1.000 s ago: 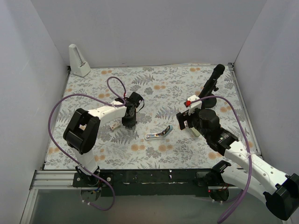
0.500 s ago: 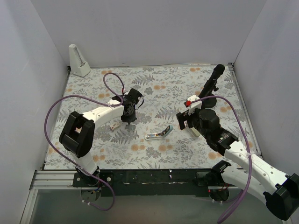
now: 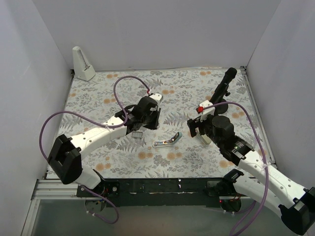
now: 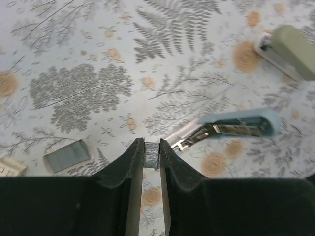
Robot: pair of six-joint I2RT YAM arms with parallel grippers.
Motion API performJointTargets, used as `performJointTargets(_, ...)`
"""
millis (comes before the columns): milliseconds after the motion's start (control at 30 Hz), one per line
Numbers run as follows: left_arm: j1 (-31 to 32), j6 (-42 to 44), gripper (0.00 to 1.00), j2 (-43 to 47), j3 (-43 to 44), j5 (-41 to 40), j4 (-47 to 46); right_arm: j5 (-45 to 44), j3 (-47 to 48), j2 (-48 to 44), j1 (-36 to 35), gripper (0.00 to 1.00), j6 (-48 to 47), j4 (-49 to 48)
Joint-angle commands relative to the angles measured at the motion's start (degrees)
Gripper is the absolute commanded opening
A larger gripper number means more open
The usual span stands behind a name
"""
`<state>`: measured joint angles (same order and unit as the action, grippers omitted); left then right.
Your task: Load the staples into the stapler
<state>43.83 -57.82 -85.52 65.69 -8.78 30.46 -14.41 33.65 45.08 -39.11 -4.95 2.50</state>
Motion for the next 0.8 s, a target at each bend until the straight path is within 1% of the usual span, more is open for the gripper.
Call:
performJointTargets(0,2.3,7.3,0.08,4.6,-4.1,11.1,-9.8,0.4,3.4,-2.0,-0.1,0.96,-0.5,0.4)
performJointTargets(67,2.8,10.0,0.08,5.6,-5.3,13.5,-11.4,0.6,3.8,-2.9,-0.1,0.96,-0.6,1.1)
performJointTargets(100,3.1,11.0,0.08,6.0,-6.7,16.0,-13.1,0.6,3.8,-3.2,-0.1,0.96,-0.5,1.4)
performJointTargets(200,3.5,15.5,0.08,7.3,-9.6,19.1,-16.5,0.7,4.0,-4.4,-0.1,0.96,-0.4,2.3)
performJointTargets(300,3.7,20.3,0.08,8.1,-11.1,21.8,-17.7,0.7,4.1,-5.1,-0.1,0.96,-0.4,3.2)
performJointTargets(500,4.4,27.3,0.09,7.1,-13.0,23.6,-17.6,1.1,4.1,-6.2,-0.1,0.96,-0.2,4.5)
performJointTargets(767,5.3,31.5,0.07,5.4,-13.9,22.1,-17.3,0.0,3.0,-7.1,-0.1,0.96,-0.3,4.3)
